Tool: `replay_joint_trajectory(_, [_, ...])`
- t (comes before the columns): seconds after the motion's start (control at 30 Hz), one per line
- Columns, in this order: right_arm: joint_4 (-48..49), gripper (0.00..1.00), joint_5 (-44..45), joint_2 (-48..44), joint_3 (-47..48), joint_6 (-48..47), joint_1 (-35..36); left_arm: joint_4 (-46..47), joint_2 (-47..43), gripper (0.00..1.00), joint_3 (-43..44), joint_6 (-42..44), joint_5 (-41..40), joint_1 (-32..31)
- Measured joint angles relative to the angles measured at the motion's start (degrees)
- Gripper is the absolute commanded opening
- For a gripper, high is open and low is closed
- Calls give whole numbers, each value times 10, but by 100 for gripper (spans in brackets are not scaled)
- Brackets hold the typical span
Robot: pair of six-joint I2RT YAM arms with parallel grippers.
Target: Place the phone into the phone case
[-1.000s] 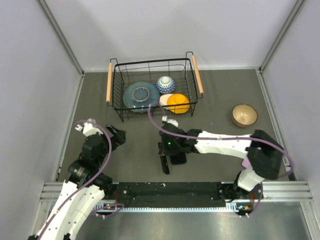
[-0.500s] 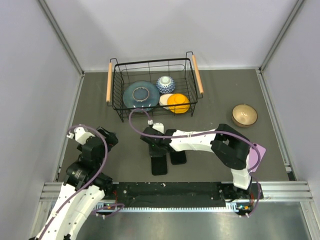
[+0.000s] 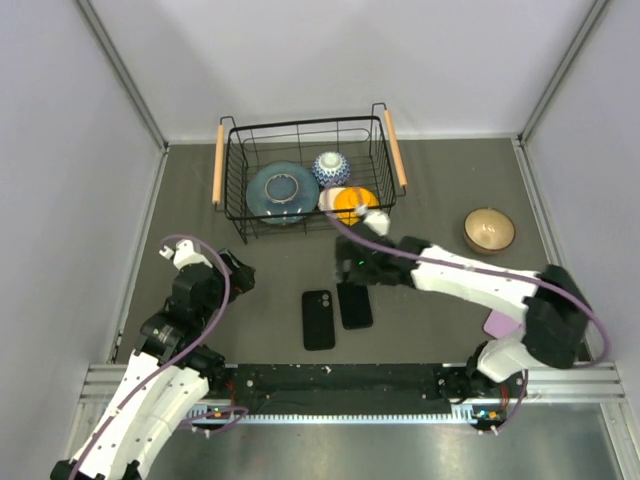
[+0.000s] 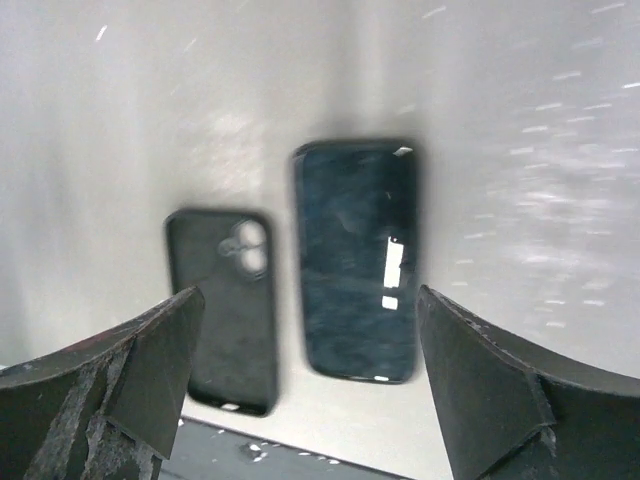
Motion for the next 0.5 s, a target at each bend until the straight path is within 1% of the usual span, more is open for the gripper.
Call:
replay_joint_trajectory(0.13, [-40,92,24,-110,-54,-11,-96,18,0,99,-2,25,43,0])
replay_joint_trajectory(0.2, [-61,92,28,-161,-97,-8,-147,24,0,99,-2,33,55,0])
replay_joint_trajectory(0.3, [-91,95,32,-246,-169,2,-219,28,0,99,-3,41,65,0])
replay_joint_trajectory(0.33, [-103,99,35,-286,-195,7,-251,28,0,99,-4,41,67,0])
replay_joint_trajectory(0.43, [-123,99,57,-381,-246,18,-324,31,0,99,-7,43,74,0])
replay_joint_trajectory(0.5, [-132,99,78,-428,-270,16,-370,32,1,99,-9,45,78,0])
